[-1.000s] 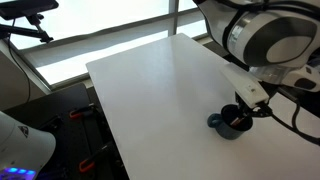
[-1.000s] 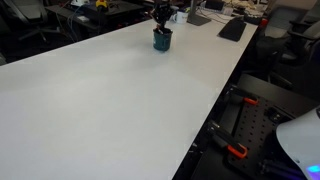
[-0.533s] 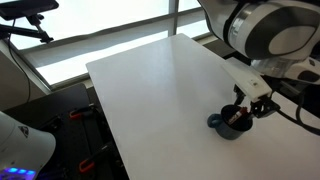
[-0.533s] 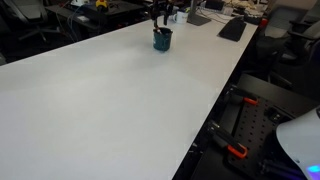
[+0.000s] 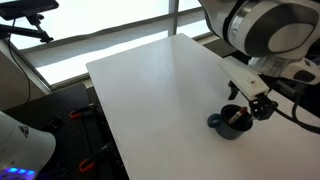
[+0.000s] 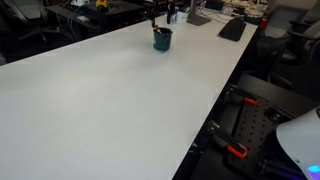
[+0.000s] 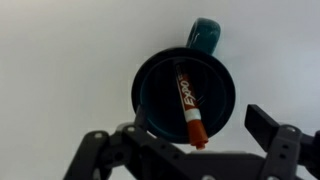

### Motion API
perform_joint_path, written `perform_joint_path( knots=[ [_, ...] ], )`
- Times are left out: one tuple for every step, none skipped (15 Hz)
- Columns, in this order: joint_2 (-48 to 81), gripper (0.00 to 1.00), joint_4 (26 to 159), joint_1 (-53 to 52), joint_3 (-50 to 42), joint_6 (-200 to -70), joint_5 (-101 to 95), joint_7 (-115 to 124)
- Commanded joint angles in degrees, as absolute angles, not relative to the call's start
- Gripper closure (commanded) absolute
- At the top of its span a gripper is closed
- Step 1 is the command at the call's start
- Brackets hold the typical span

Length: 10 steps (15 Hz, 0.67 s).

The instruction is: Take the marker out of the mug and place it on the table to the left of the mug

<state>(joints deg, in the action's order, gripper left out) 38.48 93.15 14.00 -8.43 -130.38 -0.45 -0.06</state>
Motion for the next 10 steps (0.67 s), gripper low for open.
perform_joint_path(
  knots=[
    [38.3,0.21,92.9,14.4,-8.0,-127.6,0.4,-1.2],
    [38.5,0.27,92.7,14.4,-8.0,-127.3,0.4,-1.2],
    [38.7,0.3,92.5,14.5,-8.0,-126.9,0.5,-1.1],
    [38.9,0.35,92.3,14.5,-8.0,-126.6,0.6,-1.0],
    [39.2,0.35,91.9,14.7,-8.0,-126.2,0.8,-1.0],
    [39.4,0.37,91.7,14.9,-7.9,-126.0,1.0,-1.0],
    [39.6,0.36,91.4,15.1,-7.9,-125.6,1.2,-0.9],
    [39.8,0.38,91.2,15.3,-8.0,-125.4,1.4,-0.8],
    [40.0,0.43,90.8,15.5,-7.9,-124.9,1.7,-0.8],
    [40.3,0.46,90.4,15.8,-7.9,-124.7,2.1,-0.7]
  ],
)
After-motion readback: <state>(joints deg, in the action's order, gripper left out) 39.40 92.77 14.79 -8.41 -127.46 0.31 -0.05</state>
